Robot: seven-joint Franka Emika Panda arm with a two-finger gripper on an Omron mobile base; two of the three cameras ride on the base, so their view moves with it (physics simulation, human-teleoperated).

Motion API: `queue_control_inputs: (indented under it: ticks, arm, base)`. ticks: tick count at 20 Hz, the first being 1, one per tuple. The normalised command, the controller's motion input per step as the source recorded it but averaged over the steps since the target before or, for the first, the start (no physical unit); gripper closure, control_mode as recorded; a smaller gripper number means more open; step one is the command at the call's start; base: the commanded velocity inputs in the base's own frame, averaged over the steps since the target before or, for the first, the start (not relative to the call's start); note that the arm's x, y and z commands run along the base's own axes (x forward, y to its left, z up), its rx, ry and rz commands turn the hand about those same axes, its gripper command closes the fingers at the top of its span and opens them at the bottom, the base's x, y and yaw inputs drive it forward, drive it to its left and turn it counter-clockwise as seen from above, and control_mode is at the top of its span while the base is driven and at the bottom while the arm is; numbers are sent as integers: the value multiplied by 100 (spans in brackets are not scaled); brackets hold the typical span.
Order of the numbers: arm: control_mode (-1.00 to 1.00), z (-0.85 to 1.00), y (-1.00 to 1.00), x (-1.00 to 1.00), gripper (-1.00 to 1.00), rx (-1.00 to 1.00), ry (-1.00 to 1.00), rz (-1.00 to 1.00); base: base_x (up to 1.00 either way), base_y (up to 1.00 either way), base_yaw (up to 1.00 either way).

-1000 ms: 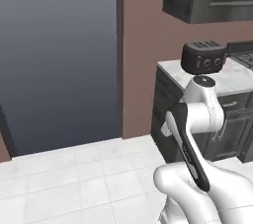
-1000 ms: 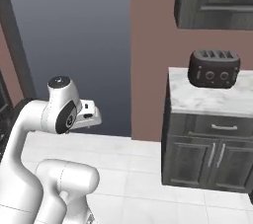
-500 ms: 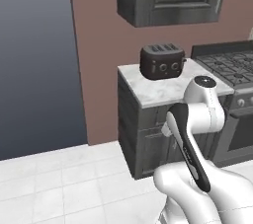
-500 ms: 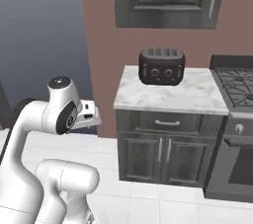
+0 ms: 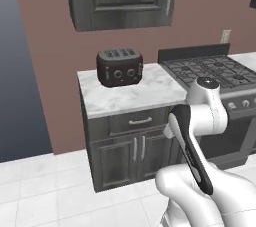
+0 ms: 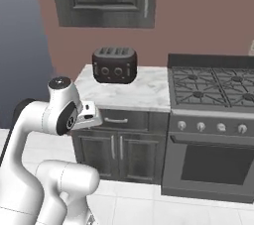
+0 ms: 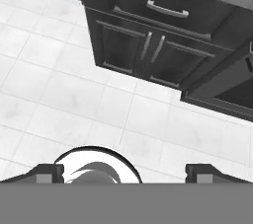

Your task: Pick the cup and bowl from the counter and place them on the counter next to the sink.

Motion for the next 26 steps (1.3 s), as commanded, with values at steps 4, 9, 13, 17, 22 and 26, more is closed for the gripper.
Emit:
queue_control_inputs:
  ticks: [4,9,13,17,22,26]
  arm:
    - [100,0,0,0,-100,0,0,0]
    - [100,0,0,0,-100,0,0,0]
    - [100,0,0,0,-100,0,0,0]
    - [100,0,0,0,-100,0,0,0]
    - [100,0,0,0,-100,0,0,0]
    - [100,0,0,0,-100,0,0,0]
  base:
    - [3,-100,0]
    - [10,-100,0]
    - [20,-100,0]
    - [33,-100,0]
    - [57,-99,0]
    - [98,-85,0]
